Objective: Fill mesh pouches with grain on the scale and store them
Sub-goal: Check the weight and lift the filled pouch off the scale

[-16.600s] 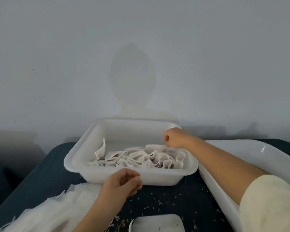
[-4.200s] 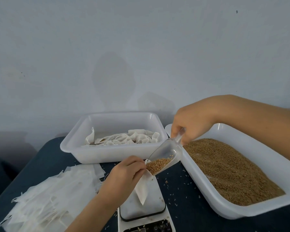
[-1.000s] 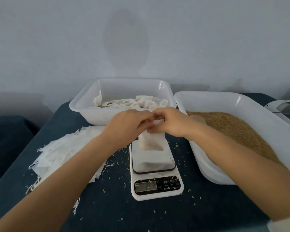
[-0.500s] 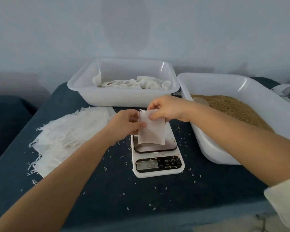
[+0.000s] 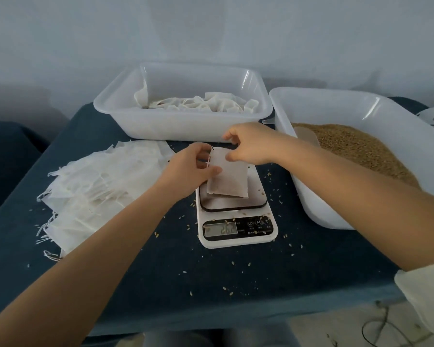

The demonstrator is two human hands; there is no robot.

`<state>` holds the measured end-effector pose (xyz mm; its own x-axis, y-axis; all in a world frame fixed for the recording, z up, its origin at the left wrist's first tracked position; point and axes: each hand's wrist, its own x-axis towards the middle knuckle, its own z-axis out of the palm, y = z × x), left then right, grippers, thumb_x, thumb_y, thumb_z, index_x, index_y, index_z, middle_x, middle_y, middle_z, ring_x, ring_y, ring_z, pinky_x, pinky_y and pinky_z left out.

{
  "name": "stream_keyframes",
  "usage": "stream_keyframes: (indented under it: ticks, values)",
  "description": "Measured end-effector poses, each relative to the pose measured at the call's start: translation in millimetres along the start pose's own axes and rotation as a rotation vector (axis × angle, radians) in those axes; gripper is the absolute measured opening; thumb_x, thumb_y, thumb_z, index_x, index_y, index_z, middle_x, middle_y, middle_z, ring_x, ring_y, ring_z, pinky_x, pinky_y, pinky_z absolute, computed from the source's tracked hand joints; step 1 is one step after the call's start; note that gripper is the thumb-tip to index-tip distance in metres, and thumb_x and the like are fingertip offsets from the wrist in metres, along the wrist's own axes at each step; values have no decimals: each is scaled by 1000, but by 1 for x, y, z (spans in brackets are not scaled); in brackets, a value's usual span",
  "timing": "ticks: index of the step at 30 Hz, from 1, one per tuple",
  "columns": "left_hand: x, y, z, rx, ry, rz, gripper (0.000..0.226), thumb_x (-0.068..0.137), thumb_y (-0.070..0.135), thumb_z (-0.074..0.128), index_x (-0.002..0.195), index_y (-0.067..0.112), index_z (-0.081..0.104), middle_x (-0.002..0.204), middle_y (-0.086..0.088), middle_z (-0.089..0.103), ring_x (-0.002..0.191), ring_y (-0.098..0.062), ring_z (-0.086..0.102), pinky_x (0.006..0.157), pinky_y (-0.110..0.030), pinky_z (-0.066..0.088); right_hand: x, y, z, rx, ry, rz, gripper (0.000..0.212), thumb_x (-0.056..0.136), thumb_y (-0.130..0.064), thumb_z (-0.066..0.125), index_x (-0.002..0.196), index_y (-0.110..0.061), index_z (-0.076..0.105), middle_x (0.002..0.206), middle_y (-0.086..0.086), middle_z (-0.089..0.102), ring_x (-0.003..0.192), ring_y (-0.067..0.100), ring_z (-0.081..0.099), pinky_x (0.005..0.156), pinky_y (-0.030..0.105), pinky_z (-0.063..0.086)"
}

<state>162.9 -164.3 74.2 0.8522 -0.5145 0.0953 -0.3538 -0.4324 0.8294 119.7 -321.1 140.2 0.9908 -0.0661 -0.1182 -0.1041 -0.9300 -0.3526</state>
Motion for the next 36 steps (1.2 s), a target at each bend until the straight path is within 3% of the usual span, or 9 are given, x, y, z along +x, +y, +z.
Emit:
stream_keyframes:
  ticks: [4,7,14,19,23,26,29,32,36]
  values:
    - [-3,3,-2,10,35,57,55,82,25,71,131,15,48,115,8,54,97,-2,55,69,-4,40,-12,-7,-4,1,63,-40,54,90,-29,62,140,-22,43,141,1,46,122,19,48,86,23,40]
    - [-4,7,-4,26,63,90,50,83,25,70,128,16,50,114,8,55,98,-3,54,67,1,39,-22,-12,-5,56,102,-68,50,90,-28,61,137,-22,46,138,0,49,120,16,49,82,24,41]
    - [-7,12,-5,21,80,110,44,84,23,69,125,17,52,112,7,56,97,-5,56,68,5,37,-33,-17,2,127,161,-55,44,90,-25,62,132,-20,51,128,1,56,111,17,54,88,26,42]
    - [-3,11,-5,118,117,12,39,85,29,66,120,15,54,106,6,58,91,-7,57,70,-13,39,-30,-11,21,65,218,42,46,93,-25,54,137,-19,44,130,3,54,115,20,52,85,28,38]
    - [3,10,-2,185,71,-101,38,85,35,65,116,16,56,101,5,63,91,-11,56,72,-23,39,-23,-1,38,135,155,192,55,94,-26,52,144,-17,31,139,9,45,121,25,48,83,29,37]
    - [7,12,-1,102,54,-162,43,81,33,69,117,15,54,96,5,65,87,-13,62,75,-27,47,-20,7,46,357,153,289,63,92,-23,56,147,-19,26,145,8,40,126,25,45,93,31,40]
    - [6,13,1,-114,9,-229,52,76,25,76,120,14,52,94,3,63,83,-14,65,75,-28,56,-20,13,51,549,207,298,66,88,-16,62,146,-22,31,140,4,44,123,20,46,89,28,42]
    - [4,12,2,-173,27,-214,55,74,19,79,120,17,51,92,2,63,76,-12,65,65,-21,54,-21,14,53,602,289,255,65,85,-9,63,143,-24,37,133,0,49,117,15,49,90,27,44]
    - [2,15,0,-260,55,-204,45,76,15,76,115,17,55,83,2,67,64,-7,60,63,-20,48,-23,10,49,697,384,173,58,85,-6,61,138,-24,43,119,-4,60,105,12,56,90,28,47]
